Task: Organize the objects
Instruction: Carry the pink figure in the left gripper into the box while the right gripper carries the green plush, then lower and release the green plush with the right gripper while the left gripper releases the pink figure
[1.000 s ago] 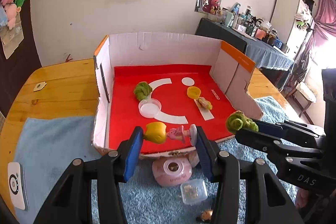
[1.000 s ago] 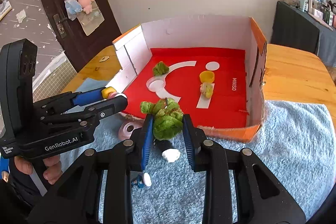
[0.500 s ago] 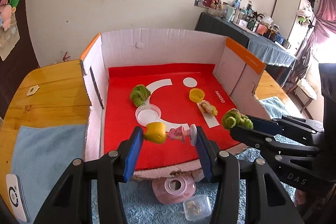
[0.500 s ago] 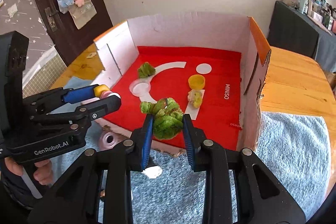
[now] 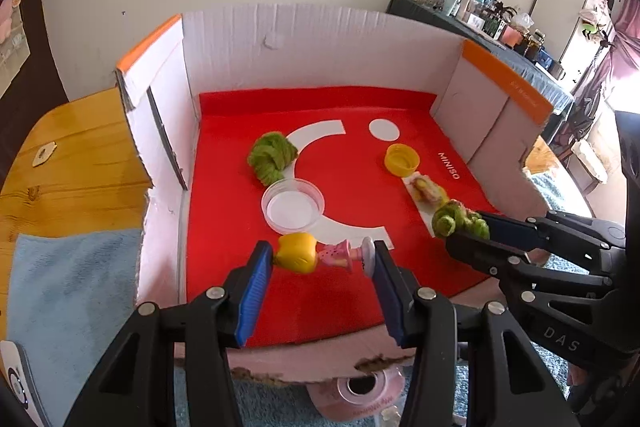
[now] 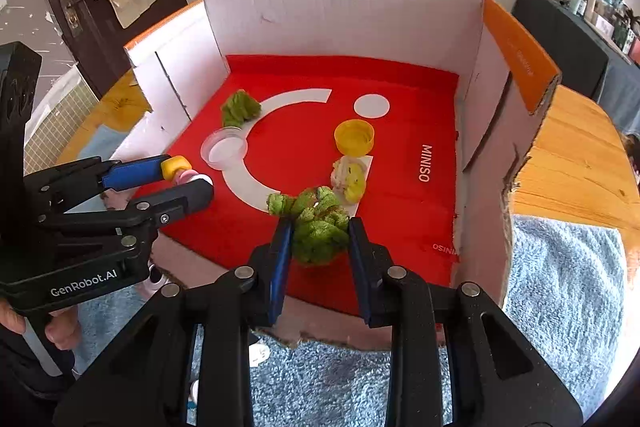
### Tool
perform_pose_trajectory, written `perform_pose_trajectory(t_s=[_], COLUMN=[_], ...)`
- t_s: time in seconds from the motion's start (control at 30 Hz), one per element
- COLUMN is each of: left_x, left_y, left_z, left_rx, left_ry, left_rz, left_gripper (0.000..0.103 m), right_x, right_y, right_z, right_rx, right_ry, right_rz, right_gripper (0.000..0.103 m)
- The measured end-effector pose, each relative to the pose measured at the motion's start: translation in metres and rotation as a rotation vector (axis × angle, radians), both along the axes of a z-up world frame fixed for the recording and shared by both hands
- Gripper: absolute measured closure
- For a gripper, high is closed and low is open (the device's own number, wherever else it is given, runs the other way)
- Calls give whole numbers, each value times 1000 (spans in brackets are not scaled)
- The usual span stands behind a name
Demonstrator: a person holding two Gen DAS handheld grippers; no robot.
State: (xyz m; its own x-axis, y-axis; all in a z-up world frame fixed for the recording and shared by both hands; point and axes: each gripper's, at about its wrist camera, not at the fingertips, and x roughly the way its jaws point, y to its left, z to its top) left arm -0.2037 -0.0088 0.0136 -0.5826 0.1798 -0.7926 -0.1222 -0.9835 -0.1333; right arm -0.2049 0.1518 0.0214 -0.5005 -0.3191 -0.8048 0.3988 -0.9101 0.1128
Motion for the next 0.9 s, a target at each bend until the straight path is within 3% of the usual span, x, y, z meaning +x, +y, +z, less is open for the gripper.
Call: perform_pose_trajectory(t_s=[0.9], left_x=[-30], left_y=[-7], left_z=[-14], left_rx=[-11], left_ry=[-29], left_rz=[18], left_gripper=[51], right_x=[-28], right_y=[2], right_z=[-11], right_rx=[-4], right_ry=[11], right_rz=[-58], right_gripper=[76])
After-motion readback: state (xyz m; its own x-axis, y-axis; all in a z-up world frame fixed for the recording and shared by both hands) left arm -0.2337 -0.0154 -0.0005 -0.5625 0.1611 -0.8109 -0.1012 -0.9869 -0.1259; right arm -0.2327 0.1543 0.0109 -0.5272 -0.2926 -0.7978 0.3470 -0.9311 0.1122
